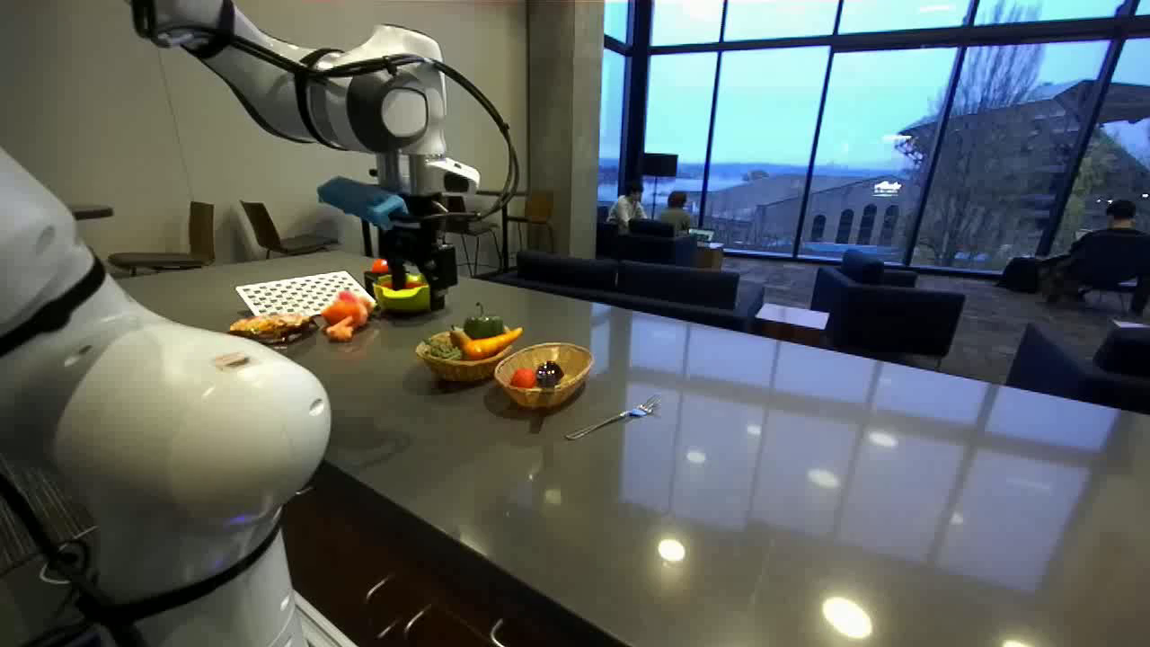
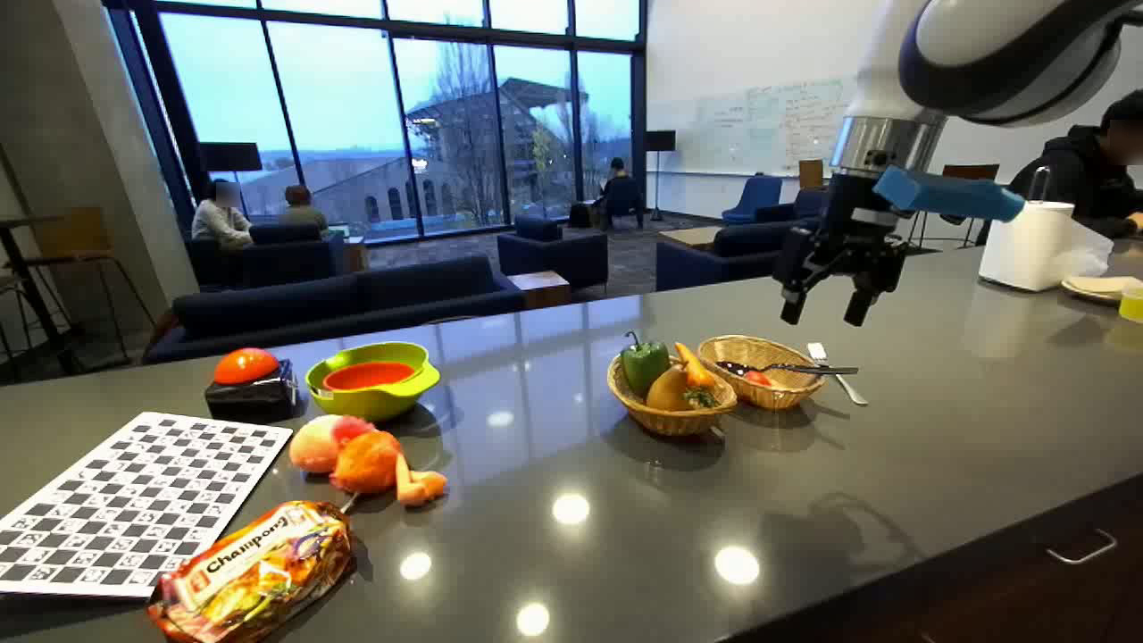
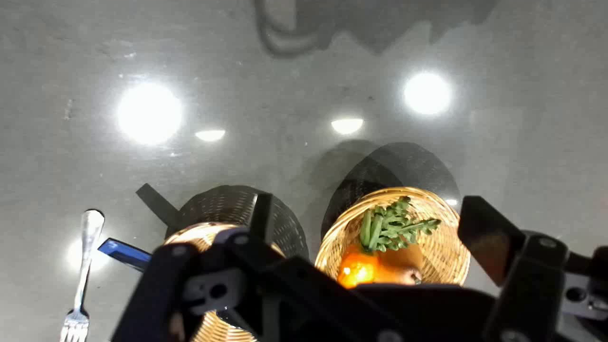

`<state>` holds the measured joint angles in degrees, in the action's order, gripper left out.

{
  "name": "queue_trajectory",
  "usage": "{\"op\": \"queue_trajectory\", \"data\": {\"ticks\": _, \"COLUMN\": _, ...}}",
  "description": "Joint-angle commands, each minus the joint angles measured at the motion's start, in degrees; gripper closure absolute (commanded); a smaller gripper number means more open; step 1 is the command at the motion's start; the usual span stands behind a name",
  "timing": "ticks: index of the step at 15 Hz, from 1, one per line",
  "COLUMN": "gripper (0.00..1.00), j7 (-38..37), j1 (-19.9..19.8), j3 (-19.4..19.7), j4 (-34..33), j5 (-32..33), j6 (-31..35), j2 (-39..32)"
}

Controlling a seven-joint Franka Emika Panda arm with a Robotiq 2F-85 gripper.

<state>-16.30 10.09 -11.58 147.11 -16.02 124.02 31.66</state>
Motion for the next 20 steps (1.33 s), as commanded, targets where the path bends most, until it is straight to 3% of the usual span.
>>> {"op": "queue_trajectory", "data": {"ticks": 1, "gripper": 0.00, "j7": -0.01, "j1": -0.02, "j3": 0.02, "j4": -0.10, "j5": 0.04, "j6": -0.15, "j2": 0.01}}
{"op": "queue_trajectory", "data": {"ticks": 12, "gripper": 0.00, "j7": 0.03, "j1": 0.07, "j3": -0.05, "j4": -0.08, "j5": 0.03, "j6": -0.14, "j2": 0.01}}
{"op": "queue_trajectory", "data": {"ticks": 20, "gripper": 0.00, "j7": 6.21, "j1": 0.78, "j3": 4.93, "j4": 0.32, "j5": -7.50, "j6": 0.41, "j2": 1.76}}
